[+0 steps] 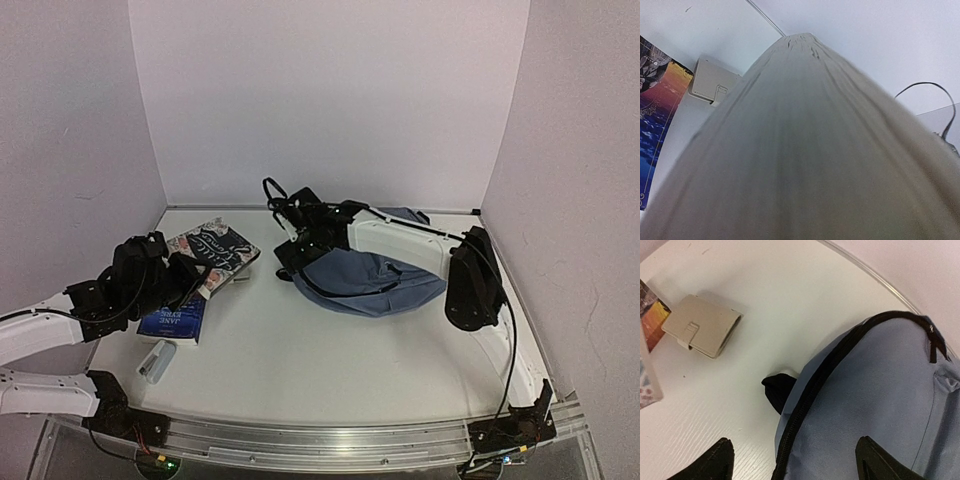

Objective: Pack the student bag
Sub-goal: Adjust the student bag at the center of the board.

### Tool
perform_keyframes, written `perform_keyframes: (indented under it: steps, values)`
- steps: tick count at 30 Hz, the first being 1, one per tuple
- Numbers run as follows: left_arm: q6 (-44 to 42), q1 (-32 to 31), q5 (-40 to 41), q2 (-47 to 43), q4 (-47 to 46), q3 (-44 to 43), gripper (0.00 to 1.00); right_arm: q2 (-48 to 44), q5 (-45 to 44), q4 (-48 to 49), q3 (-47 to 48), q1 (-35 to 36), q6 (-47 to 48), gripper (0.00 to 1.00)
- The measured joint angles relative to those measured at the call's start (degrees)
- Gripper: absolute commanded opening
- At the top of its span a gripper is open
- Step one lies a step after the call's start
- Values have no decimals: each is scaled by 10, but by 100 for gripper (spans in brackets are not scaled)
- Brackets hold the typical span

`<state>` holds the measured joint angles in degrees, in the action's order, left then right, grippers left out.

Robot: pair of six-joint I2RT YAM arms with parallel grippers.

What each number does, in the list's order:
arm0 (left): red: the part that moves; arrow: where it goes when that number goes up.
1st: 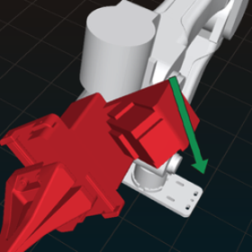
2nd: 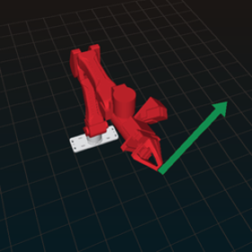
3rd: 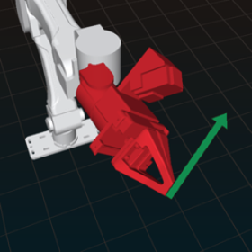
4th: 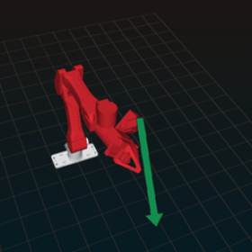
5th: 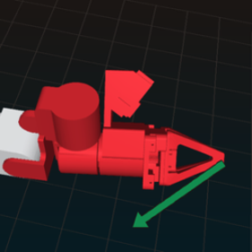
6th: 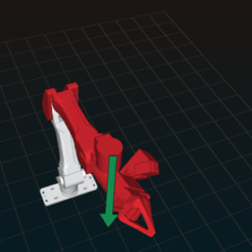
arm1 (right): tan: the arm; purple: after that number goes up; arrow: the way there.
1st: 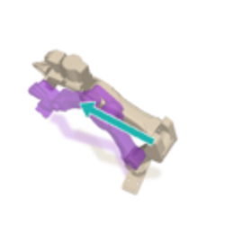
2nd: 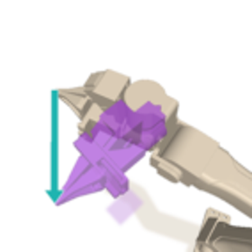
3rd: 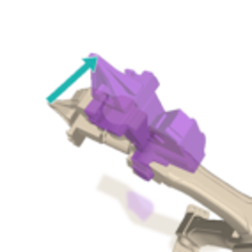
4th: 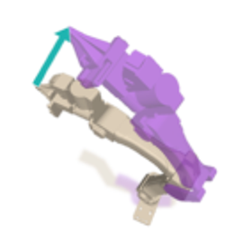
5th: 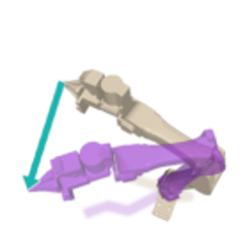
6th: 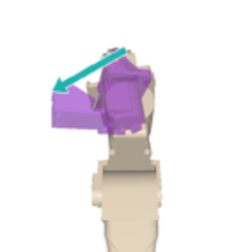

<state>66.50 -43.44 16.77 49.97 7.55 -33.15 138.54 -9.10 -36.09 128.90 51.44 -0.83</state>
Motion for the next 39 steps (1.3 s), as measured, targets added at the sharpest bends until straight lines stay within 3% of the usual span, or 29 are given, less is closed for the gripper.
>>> perform_keyframes:
  steps: [2,6,7,8,15,20,24,28,32,35,39]
  values:
    - [0,0,1,-3,0,0,0,15,-6,-6,-1,0,4,58]
    - [-4,0,4,-4,0,0,0,24,-10,-15,-15,0,13,10]
    - [-4,0,4,-4,0,0,0,22,-8,-13,-22,0,16,1]
    - [-5,0,4,-3,0,0,0,18,-2,-7,-36,0,19,0]
    - [-5,0,5,0,0,0,0,-91,87,-8,-209,0,17,0]
    - [-6,0,5,1,0,0,0,-217,151,-17,-335,0,20,19]
    - [-10,0,4,15,-1,-1,0,-254,163,-23,-353,0,23,20]
    - [-19,0,-1,35,0,-1,0,-258,164,-22,-353,0,25,12]
    - [-22,0,-1,35,-1,-1,0,-258,165,-22,-353,0,29,35]
    - [-22,0,-1,33,-1,-1,0,-258,167,-22,-353,0,29,44]
    - [-22,0,-2,31,-1,-1,0,-249,176,-25,-341,0,23,47]
